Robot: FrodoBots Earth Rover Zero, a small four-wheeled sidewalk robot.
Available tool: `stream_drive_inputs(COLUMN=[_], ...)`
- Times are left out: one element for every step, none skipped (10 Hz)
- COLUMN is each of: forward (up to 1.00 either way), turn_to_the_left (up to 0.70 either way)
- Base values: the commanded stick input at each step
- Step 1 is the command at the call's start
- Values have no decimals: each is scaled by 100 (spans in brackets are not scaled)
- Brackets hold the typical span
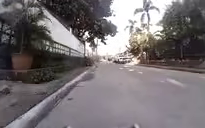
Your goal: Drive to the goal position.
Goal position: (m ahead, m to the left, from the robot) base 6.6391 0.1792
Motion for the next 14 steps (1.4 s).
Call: stream_drive_inputs(forward=[100,100,100,100,100,100,100,100,100,100,100,100,100,100], turn_to_the_left=[0,0,0,0,0,0,0,0,0,0,0,0,0,0])
